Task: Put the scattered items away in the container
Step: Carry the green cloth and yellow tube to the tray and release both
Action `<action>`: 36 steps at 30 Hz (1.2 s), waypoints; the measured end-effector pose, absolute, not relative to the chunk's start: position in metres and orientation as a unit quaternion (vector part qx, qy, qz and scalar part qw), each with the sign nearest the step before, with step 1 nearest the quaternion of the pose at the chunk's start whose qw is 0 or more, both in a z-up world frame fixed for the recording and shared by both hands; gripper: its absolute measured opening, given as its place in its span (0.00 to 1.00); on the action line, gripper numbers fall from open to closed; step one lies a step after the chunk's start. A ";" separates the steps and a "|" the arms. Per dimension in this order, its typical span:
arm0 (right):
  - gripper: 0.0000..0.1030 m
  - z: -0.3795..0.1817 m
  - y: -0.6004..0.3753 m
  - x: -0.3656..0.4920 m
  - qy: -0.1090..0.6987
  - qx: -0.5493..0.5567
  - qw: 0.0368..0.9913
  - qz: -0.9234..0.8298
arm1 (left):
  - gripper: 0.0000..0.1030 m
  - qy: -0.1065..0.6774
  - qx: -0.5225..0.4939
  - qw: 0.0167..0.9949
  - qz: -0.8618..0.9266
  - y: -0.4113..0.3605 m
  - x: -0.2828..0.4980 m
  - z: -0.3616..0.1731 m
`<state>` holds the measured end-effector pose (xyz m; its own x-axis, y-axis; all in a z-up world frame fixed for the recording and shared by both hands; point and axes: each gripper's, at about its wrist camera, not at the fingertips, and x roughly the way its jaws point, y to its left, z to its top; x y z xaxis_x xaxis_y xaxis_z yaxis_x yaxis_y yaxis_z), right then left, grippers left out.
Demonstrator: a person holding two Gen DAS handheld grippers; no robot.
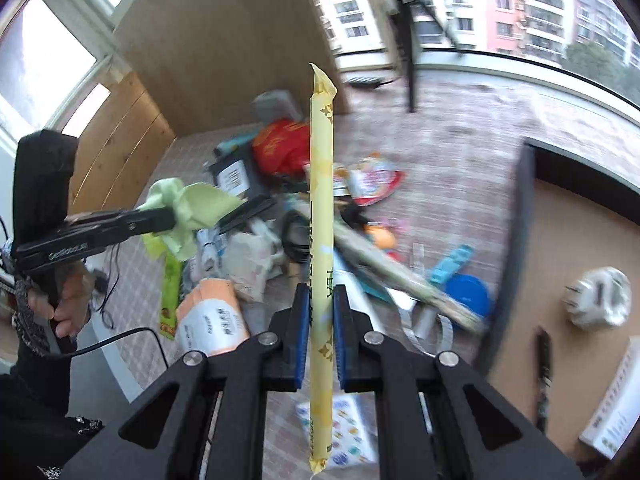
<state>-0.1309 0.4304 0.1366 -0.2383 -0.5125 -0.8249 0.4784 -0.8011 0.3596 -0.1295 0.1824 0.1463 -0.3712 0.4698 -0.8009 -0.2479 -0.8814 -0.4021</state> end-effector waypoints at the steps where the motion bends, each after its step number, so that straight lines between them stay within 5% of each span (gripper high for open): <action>1: 0.11 0.140 0.445 -0.129 -0.024 0.529 0.299 -0.794 | 0.02 -0.104 -0.514 0.231 0.819 0.194 -0.130 0.150; 18: 0.11 0.159 0.652 -0.146 -0.097 0.500 0.064 -0.858 | 0.05 -0.026 -0.490 0.424 0.761 0.438 -0.120 0.178; 19: 0.12 0.159 0.656 -0.149 -0.100 0.495 0.058 -0.861 | 0.22 -0.028 -0.484 0.427 0.763 0.447 -0.121 0.180; 20: 0.24 0.161 0.659 -0.150 -0.101 0.489 0.047 -0.865 | 0.39 -0.022 -0.488 0.421 0.764 0.456 -0.123 0.181; 21: 0.34 0.161 0.663 -0.150 -0.101 0.490 0.032 -0.865 | 0.66 -0.015 -0.489 0.414 0.768 0.462 -0.125 0.181; 22: 0.53 0.163 0.666 -0.150 -0.102 0.485 0.021 -0.869 | 0.70 -0.016 -0.483 0.410 0.773 0.465 -0.126 0.182; 36: 0.56 0.172 0.609 -0.152 -0.073 0.462 0.105 -0.877 | 0.64 -0.023 -0.501 0.352 0.790 0.391 -0.124 0.167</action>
<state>-0.1524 0.6085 0.1723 -0.5503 -0.2528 -0.7958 0.1172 -0.9670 0.2262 -0.1242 0.3911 0.1671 -0.2504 0.5790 -0.7760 -0.5333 -0.7514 -0.3886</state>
